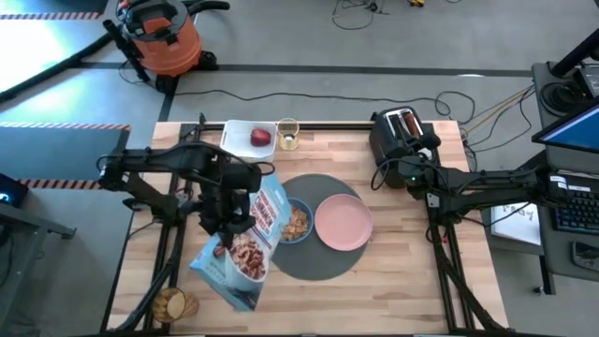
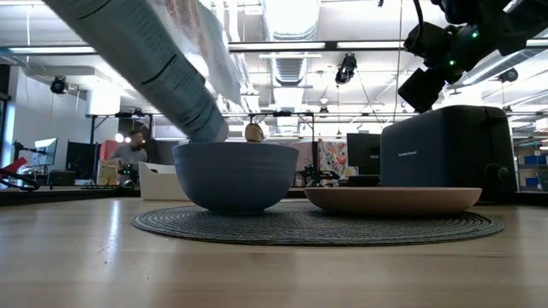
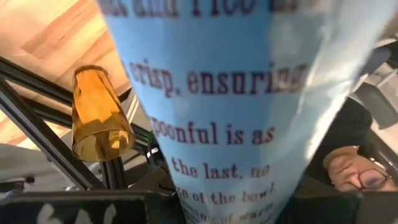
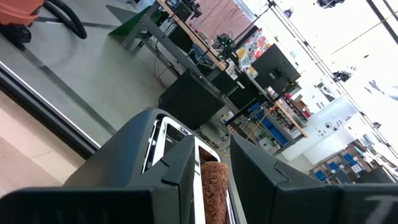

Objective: Arrange a breakfast setting
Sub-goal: Pour the cereal from the blue cereal box into the blue bowl on the gray mat

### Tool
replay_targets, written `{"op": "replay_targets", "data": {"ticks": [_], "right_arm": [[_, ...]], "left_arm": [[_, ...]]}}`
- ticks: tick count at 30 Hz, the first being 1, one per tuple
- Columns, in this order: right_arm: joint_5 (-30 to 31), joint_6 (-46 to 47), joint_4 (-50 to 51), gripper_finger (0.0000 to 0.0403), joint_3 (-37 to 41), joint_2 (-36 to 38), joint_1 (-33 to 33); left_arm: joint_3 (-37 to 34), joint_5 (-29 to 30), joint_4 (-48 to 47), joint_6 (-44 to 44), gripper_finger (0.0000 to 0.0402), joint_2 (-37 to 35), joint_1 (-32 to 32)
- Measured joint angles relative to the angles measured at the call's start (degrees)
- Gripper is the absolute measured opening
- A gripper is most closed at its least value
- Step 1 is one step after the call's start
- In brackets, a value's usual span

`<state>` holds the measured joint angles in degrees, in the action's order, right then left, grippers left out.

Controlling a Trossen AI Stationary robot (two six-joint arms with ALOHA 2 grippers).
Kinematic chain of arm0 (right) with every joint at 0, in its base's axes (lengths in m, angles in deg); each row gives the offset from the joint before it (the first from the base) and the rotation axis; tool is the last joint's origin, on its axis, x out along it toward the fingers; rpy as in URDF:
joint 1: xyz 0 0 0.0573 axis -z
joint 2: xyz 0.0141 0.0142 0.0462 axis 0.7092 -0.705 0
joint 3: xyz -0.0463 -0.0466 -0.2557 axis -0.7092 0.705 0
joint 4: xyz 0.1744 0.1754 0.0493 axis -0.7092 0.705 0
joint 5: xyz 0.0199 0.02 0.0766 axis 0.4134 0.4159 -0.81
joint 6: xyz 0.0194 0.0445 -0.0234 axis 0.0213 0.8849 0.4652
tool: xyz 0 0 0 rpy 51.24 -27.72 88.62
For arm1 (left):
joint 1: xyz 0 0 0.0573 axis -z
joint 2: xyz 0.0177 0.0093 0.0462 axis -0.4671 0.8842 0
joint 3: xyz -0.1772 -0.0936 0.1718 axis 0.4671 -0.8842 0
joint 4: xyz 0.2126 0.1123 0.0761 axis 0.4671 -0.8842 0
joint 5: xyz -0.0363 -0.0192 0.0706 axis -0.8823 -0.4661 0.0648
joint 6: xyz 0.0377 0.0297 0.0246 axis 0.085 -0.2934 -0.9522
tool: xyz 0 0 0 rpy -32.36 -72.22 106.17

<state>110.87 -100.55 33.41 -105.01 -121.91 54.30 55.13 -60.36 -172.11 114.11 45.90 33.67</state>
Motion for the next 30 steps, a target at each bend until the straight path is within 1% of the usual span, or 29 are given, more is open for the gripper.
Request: {"op": "replay_targets", "data": {"ticks": [9, 26, 30], "right_arm": [[0.00, -0.01, 0.01, 0.0093, 0.00, 0.00, 0.01], [0.00, -0.01, 0.00, 0.0093, 0.00, -0.02, 0.00], [0.00, -0.01, -0.01, 0.0093, 0.00, -0.02, -0.01]], "left_arm": [[0.02, -1.34, 0.89, -5.22, 0.0101, 1.76, -0.08], [0.02, -2.66, 0.09, -4.88, 0.0101, 2.24, 0.40], [0.07, -1.98, -0.15, -5.54, 0.0101, 2.24, 0.59]]}}
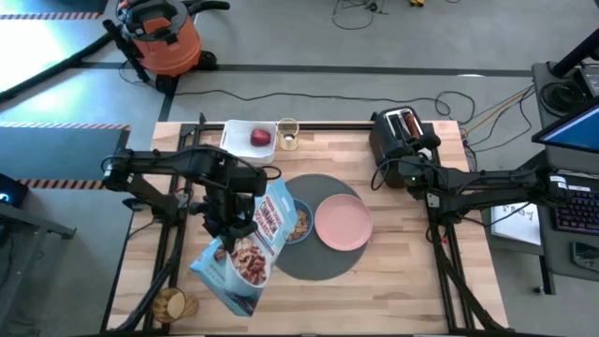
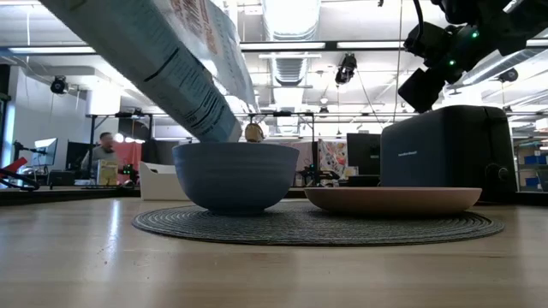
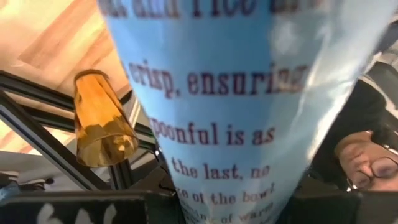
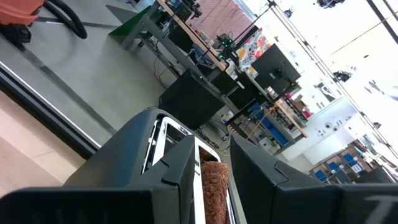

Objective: Arrange a breakfast setting
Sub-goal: Pour the cereal from the blue cereal box into the blue bowl on the gray mat

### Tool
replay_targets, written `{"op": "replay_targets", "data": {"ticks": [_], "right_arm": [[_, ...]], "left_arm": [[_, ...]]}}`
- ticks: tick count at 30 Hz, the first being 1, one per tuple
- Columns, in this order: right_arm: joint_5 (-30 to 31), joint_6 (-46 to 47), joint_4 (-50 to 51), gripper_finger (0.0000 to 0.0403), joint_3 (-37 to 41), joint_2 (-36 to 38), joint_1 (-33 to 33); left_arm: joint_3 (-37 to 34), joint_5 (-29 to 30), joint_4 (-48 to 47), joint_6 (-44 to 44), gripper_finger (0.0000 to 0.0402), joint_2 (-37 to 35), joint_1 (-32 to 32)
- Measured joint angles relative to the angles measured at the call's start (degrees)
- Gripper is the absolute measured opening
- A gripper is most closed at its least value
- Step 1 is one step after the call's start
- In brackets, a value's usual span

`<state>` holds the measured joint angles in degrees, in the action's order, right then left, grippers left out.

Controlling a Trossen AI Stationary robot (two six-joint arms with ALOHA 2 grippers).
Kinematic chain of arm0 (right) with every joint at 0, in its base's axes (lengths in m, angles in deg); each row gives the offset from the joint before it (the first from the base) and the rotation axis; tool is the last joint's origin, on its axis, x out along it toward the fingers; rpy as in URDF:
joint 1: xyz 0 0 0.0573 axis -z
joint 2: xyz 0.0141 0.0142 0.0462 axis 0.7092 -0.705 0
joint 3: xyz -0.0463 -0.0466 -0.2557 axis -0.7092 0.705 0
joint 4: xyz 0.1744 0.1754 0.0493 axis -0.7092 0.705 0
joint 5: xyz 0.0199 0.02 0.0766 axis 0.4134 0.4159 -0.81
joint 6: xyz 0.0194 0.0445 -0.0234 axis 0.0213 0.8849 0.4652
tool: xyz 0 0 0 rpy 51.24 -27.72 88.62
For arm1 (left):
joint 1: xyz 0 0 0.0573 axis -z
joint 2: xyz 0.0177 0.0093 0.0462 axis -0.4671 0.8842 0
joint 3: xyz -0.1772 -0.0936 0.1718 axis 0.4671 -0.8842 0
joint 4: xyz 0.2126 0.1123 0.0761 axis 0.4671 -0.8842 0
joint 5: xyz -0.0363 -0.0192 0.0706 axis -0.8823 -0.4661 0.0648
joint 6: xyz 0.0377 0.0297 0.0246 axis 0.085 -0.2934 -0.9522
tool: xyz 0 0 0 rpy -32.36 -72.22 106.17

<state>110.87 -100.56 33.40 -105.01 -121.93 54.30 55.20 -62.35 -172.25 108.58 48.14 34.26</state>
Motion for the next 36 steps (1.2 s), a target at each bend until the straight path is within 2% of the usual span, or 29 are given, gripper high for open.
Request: {"op": "replay_targets", "data": {"ticks": [6, 14, 19, 22, 25, 36], "right_arm": [[0.01, 0.01, 0.02, 0.0093, 0.00, 0.01, 0.00], [0.00, 0.00, 0.00, 0.0093, 0.00, 0.00, 0.00], [0.00, 0.00, 0.01, 0.0093, 0.00, 0.01, 0.00], [0.00, 0.00, 0.01, 0.0093, 0.00, 0.00, 0.00], [0.00, 0.00, 0.00, 0.0093, 0.02, 0.02, 0.01], [0.00, 0.00, 0.00, 0.0093, 0.00, 0.02, 0.02]], "left_arm": [[0.00, -1.02, -0.30, -1.28, 0.0101, 0.07, 0.20], [0.00, 1.16, -0.26, -1.22, 0.0101, -0.33, -0.12], [0.00, 8.66, -0.26, -1.23, 0.0101, -0.28, 1.35], [0.00, 10.62, -0.22, -1.22, 0.0101, -0.28, 3.10], [0.00, 12.43, -0.24, -1.26, 0.0101, -0.30, 5.53], [0.00, 27.71, -0.24, 4.15, 0.0102, -0.39, 15.76]]}}
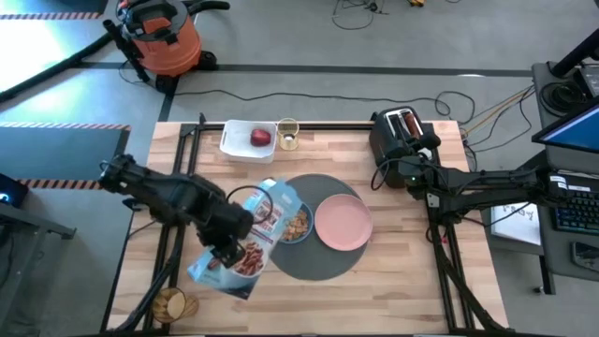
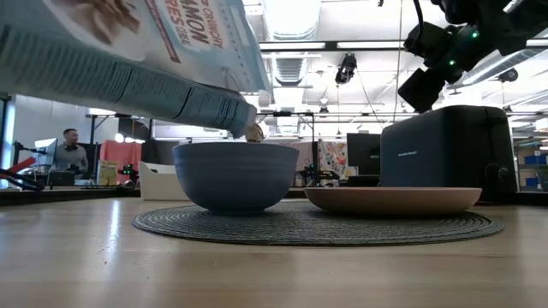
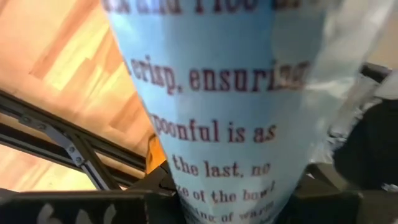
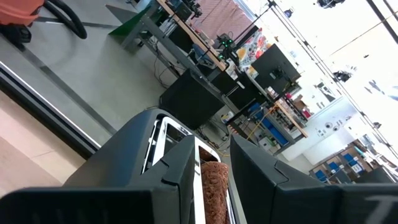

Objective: Arrange a breakfast setting
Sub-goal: Pour the cereal from the blue cereal box into the blue bowl on the gray mat

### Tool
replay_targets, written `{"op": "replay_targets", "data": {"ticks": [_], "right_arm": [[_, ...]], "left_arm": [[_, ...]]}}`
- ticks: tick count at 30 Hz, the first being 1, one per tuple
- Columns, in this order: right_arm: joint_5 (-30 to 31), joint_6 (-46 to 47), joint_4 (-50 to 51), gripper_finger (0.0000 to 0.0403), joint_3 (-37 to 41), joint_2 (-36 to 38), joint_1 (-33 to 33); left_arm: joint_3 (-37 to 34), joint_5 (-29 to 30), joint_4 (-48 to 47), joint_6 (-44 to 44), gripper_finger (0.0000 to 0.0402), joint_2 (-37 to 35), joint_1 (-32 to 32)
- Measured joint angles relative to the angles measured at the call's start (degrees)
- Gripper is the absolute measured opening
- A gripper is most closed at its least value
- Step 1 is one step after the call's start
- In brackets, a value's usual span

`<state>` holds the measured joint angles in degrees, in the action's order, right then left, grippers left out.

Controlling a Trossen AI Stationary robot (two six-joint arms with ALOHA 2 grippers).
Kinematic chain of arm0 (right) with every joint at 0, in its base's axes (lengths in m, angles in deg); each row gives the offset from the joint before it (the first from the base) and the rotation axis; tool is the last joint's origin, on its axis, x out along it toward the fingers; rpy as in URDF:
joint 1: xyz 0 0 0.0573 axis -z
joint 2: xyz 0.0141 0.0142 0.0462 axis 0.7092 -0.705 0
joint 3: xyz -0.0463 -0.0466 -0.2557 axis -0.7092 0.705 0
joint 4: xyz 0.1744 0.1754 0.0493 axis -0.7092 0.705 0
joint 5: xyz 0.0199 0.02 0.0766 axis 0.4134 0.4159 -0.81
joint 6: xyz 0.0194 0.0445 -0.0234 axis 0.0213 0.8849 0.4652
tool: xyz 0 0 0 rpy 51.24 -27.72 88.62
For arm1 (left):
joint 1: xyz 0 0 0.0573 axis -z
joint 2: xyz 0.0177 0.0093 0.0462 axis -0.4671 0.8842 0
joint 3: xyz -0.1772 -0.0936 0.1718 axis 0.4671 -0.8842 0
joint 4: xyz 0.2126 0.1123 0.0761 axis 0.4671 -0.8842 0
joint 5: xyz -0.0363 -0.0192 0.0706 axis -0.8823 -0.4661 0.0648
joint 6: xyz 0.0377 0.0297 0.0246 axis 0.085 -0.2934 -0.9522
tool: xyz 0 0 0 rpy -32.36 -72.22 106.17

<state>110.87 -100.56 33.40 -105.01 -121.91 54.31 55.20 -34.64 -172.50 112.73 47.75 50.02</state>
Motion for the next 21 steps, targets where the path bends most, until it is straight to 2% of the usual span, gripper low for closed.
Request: {"op": "replay_targets", "data": {"ticks": [11, 21], "right_arm": [[0.00, 0.00, 0.01, 0.0093, 0.00, -0.02, -0.01], [0.00, 0.00, 0.02, 0.0093, 0.01, 0.00, -0.02]], "left_arm": [[0.00, 15.63, 0.22, 13.79, 0.0102, 0.70, 14.12], [0.00, 29.51, 0.09, 21.09, 0.0102, 5.54, 22.27]]}}
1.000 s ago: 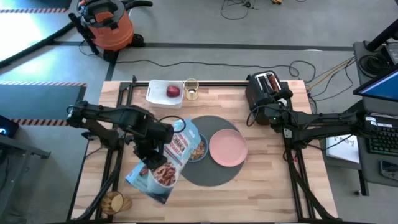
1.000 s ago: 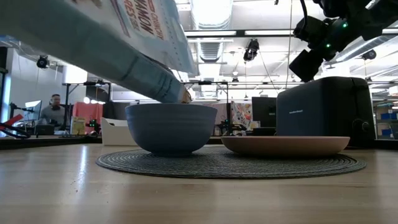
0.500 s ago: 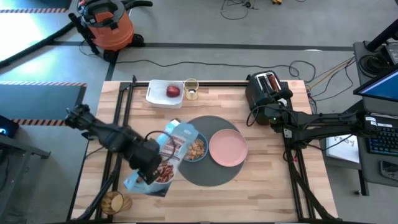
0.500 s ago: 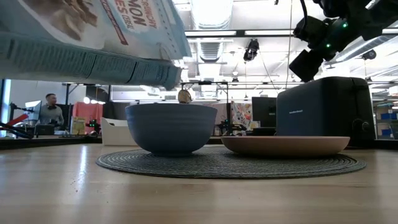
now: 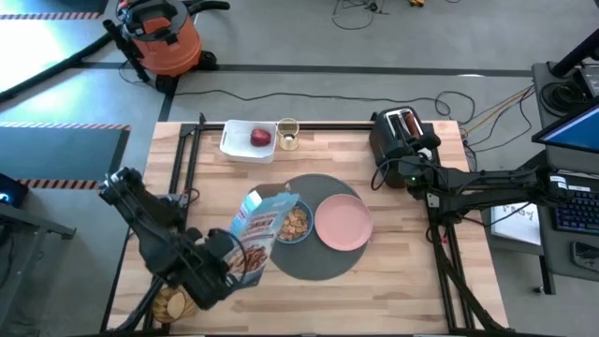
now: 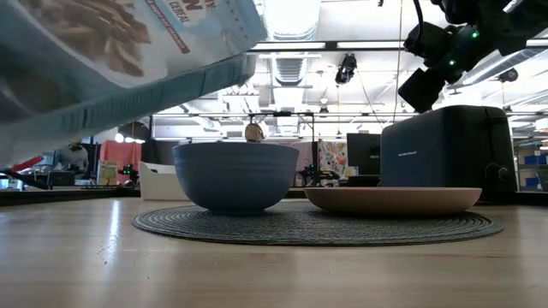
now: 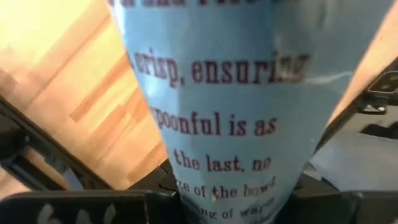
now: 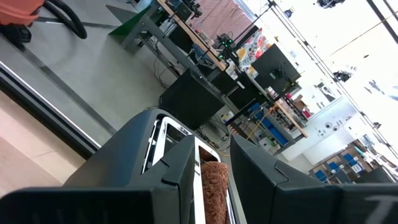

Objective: Arrange a breakfast setting
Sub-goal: Pour the cereal from the blue cereal box into the blue bowl on the gray mat

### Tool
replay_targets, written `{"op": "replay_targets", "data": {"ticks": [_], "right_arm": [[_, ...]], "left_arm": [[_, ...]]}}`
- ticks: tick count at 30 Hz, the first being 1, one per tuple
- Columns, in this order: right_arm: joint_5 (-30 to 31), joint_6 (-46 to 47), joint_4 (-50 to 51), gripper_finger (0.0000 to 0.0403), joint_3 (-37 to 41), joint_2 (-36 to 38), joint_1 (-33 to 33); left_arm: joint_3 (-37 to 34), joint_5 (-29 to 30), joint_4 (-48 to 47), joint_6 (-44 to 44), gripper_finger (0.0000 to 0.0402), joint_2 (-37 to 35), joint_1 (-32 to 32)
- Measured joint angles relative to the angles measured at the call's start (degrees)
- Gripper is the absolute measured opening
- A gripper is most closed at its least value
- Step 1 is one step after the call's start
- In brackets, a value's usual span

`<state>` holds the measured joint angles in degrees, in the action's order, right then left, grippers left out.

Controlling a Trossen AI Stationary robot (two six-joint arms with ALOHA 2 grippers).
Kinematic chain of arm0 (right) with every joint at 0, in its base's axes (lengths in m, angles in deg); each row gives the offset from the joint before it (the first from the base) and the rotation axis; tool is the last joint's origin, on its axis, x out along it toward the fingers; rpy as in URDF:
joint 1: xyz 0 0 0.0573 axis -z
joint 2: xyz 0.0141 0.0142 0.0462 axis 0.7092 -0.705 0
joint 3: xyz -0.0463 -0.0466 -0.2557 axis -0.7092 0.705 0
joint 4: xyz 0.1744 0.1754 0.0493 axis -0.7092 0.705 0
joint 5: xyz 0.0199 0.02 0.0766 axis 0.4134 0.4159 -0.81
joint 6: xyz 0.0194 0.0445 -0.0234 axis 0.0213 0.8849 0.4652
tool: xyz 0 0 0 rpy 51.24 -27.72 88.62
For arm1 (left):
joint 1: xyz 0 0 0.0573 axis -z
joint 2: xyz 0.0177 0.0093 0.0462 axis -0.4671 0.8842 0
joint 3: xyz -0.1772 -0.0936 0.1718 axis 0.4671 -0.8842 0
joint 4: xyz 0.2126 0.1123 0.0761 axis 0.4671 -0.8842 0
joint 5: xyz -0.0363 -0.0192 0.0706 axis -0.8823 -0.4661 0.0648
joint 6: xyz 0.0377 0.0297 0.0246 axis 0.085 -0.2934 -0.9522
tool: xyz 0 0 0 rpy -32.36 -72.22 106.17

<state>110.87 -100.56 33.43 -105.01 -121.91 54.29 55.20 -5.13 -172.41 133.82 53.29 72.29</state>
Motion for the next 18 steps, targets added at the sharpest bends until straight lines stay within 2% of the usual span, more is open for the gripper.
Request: {"op": "replay_targets", "data": {"ticks": [10, 18], "right_arm": [[0.00, 0.00, -0.02, 0.0093, -0.01, -0.01, 0.02], [0.00, 0.00, -0.02, 0.0093, -0.01, -0.01, 0.01]], "left_arm": [[0.00, 6.19, -0.02, 6.00, 0.0102, 6.10, 4.06], [-2.42, 12.40, 0.08, 18.31, 0.0102, 8.57, 6.95]]}}
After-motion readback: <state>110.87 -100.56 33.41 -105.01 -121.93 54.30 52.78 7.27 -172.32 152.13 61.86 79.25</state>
